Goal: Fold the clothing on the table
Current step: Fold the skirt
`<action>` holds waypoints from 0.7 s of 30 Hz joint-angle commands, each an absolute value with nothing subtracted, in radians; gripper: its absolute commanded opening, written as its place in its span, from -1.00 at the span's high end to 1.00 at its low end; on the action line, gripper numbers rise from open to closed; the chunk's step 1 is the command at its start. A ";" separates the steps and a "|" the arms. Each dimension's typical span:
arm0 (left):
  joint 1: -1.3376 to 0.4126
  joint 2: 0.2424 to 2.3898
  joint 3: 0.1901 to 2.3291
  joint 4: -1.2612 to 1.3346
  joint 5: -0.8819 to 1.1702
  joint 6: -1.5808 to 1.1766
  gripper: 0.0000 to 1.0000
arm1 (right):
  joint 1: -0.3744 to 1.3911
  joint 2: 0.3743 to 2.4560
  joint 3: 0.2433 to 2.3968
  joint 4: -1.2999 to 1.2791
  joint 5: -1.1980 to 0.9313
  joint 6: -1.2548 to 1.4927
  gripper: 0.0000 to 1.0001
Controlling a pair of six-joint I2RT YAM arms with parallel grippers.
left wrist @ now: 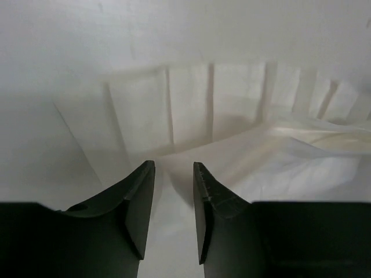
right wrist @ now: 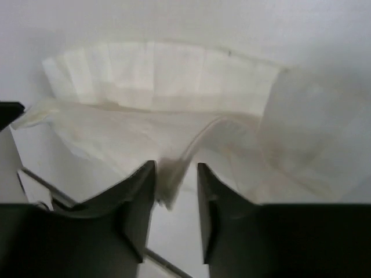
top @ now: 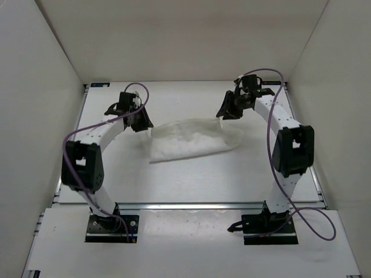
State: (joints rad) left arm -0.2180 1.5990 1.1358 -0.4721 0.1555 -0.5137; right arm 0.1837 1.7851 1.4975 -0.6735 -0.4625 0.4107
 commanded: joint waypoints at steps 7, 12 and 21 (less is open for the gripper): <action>-0.137 1.664 1.283 -0.408 0.154 -0.480 -0.16 | 0.111 1.848 1.561 -0.613 -0.235 0.437 -0.01; -0.185 1.453 0.993 -0.368 0.134 -0.500 -0.23 | 0.083 1.596 1.172 -0.444 -0.262 0.494 -0.07; -0.249 1.305 0.684 -0.299 0.045 -0.557 -0.31 | 0.069 1.551 0.878 -0.230 -0.325 0.598 -0.09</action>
